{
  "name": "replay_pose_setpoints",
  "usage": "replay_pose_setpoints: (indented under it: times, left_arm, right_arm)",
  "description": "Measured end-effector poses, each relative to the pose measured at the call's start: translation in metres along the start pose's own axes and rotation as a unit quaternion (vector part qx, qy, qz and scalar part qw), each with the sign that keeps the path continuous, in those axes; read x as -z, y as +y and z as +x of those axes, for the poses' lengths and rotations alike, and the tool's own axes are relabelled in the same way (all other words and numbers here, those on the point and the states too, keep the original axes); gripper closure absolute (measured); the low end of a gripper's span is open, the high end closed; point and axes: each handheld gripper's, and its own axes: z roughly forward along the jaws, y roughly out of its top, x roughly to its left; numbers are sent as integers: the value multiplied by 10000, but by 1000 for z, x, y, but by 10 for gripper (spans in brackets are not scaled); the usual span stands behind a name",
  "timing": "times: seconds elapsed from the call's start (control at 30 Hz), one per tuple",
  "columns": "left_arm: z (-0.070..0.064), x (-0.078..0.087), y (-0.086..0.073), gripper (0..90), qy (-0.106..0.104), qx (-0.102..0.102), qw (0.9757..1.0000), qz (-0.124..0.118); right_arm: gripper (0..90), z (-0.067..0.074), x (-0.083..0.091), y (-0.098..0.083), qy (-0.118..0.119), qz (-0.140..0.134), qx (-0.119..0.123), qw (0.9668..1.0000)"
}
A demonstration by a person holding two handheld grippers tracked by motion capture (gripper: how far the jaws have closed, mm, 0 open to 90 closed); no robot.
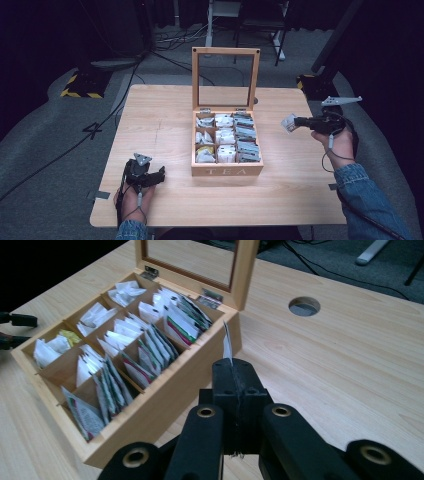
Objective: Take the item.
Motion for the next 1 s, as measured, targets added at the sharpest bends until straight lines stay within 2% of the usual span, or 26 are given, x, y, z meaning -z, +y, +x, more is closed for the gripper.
replay_pose_setpoints:
  times: [0.13, 0.37, 0.6, 1.0]
  left_arm:
    - [0, 0, 0, 188, 0, 0, 10000, 0]
    - [0, 0, 0, 188, 0, 0, 10000, 0]
    - [0, 0, 0, 188, 0, 2, 10000, -1]
    - [0, 0, 0, 188, 0, -1, 10000, 0]
  right_arm:
    - [898, -12, -6, -12, -81, 144, -180, 9997]
    - [898, -20, -22, -35, -94, 403, -320, 9986]
    - [898, -22, -34, -50, -97, 595, -408, 9973]
    - [896, -21, -45, -62, -44, 740, -457, 9962]
